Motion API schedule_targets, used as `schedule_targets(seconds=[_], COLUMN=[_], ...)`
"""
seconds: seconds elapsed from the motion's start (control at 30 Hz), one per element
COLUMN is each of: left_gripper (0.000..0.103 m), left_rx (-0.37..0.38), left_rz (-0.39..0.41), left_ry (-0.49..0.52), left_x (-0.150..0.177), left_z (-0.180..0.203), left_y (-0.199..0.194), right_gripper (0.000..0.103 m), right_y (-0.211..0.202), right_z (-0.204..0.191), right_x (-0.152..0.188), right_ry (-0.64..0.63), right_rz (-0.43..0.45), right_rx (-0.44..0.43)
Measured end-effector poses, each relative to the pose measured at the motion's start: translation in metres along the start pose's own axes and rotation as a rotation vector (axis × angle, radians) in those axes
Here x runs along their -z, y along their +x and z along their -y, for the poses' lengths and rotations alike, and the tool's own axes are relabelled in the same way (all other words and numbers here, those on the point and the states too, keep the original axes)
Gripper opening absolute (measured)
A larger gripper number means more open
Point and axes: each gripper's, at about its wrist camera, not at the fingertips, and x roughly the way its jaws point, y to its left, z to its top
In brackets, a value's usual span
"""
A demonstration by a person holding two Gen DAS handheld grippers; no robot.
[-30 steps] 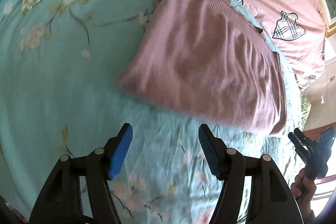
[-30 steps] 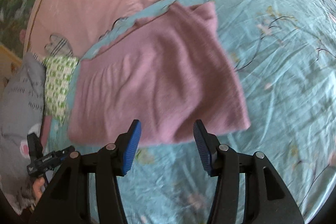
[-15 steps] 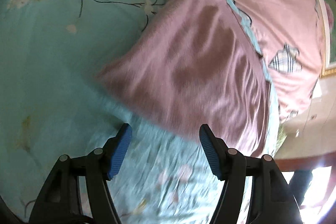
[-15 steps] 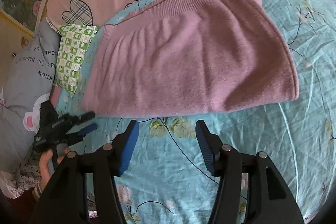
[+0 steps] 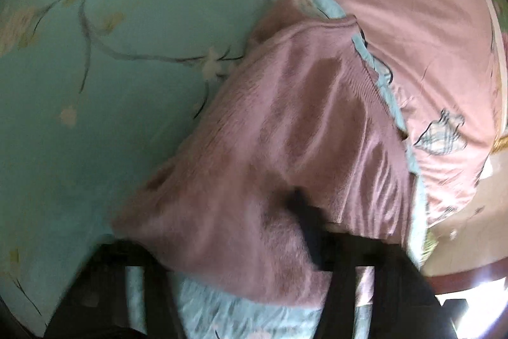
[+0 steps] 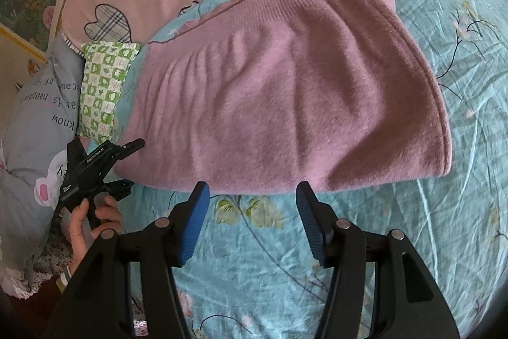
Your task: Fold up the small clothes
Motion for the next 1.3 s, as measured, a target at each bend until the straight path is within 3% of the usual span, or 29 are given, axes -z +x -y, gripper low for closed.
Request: schedule_targets(seconds=[0.03, 0.1, 0.2, 0.4, 0.5, 0.57, 0.63, 0.73, 1.07, 1.23, 1.27, 1.3], left_gripper=[0.015, 0.011, 0.008, 0.006, 0.006, 0.006, 0.006, 0.006, 0.006, 0.006, 0.006, 0.006], left_rx=[0.01, -0.021, -0.098, -0.031, 0.019, 0.014, 0.002, -0.002, 0.027, 0.012, 0.008, 0.009], left_rz=[-0.006, 0.017, 0.06, 0.105, 0.068, 0.001, -0.062, -0.131, -0.128, -0.106, -0.104, -0.104], left_ry=[0.007, 0.038, 0.172, 0.499, 0.657, 0.769, 0.818, 0.824, 0.803, 0.832, 0.84, 0.844], left_x=[-0.002, -0.003, 0.001, 0.035, 0.064, 0.091, 0.108, 0.12, 0.111, 0.122, 0.123, 0.125], left_z=[0.003, 0.015, 0.054, 0.156, 0.199, 0.22, 0.225, 0.224, 0.223, 0.225, 0.228, 0.23], left_y=[0.002, -0.001, -0.011, -0.022, -0.009, 0.02, 0.047, 0.071, 0.057, 0.049, 0.048, 0.046], right_gripper=[0.058, 0.058, 0.058, 0.058, 0.058, 0.058, 0.058, 0.058, 0.056, 0.041, 0.022, 0.016], right_y=[0.0, 0.0, -0.001, -0.014, -0.022, -0.023, -0.018, -0.003, 0.062, 0.081, 0.086, 0.089], right_z=[0.002, 0.006, 0.009, 0.023, 0.039, 0.049, 0.057, 0.058, 0.025, 0.004, 0.002, 0.001], right_x=[-0.002, -0.006, -0.015, -0.045, -0.065, -0.081, -0.096, -0.111, -0.146, -0.165, -0.168, -0.17], right_ry=[0.003, 0.008, 0.0, 0.026, 0.08, 0.118, 0.136, 0.132, 0.067, 0.022, 0.016, 0.015], right_rz=[0.001, 0.005, 0.013, 0.07, 0.106, 0.122, 0.11, 0.085, -0.007, -0.023, -0.032, -0.045], right_rx=[0.0, -0.007, -0.027, -0.078, -0.111, -0.136, -0.153, -0.175, -0.286, -0.315, -0.306, -0.302])
